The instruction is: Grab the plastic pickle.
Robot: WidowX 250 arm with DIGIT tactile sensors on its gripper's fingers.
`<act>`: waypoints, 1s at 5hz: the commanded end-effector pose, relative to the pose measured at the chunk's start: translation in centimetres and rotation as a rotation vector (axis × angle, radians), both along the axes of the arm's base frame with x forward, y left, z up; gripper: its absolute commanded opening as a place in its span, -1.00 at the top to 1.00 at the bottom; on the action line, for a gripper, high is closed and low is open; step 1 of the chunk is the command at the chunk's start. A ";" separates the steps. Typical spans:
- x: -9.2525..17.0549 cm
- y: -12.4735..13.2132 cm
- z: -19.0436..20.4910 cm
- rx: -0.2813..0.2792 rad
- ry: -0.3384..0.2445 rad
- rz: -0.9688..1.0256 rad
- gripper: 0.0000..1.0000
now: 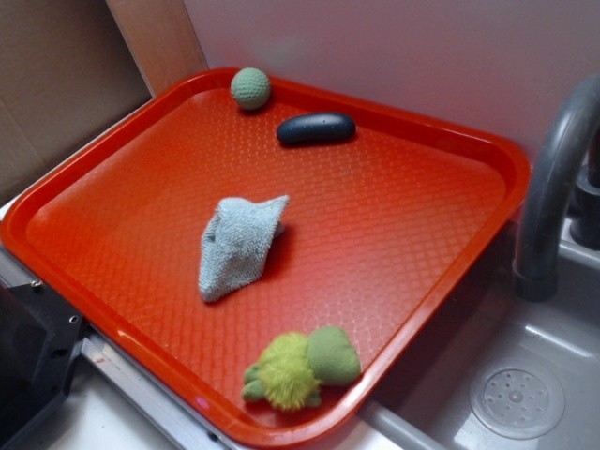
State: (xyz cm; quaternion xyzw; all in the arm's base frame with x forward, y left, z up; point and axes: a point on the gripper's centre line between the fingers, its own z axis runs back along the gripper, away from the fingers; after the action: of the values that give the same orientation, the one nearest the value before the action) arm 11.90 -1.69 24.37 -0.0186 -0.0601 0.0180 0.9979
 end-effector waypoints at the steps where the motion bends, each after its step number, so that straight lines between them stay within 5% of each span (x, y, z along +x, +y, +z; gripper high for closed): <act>1: 0.0 0.0 0.0 0.000 0.000 0.000 -1.00; 3: 7.4 3.6 -4.8 -0.106 -0.196 -0.233 -1.00; 5: 7.4 3.6 -4.8 -0.106 -0.196 -0.233 -1.00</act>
State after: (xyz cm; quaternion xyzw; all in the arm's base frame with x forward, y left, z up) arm 18.86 1.98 18.84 -0.0854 -0.1415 -0.0939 0.9818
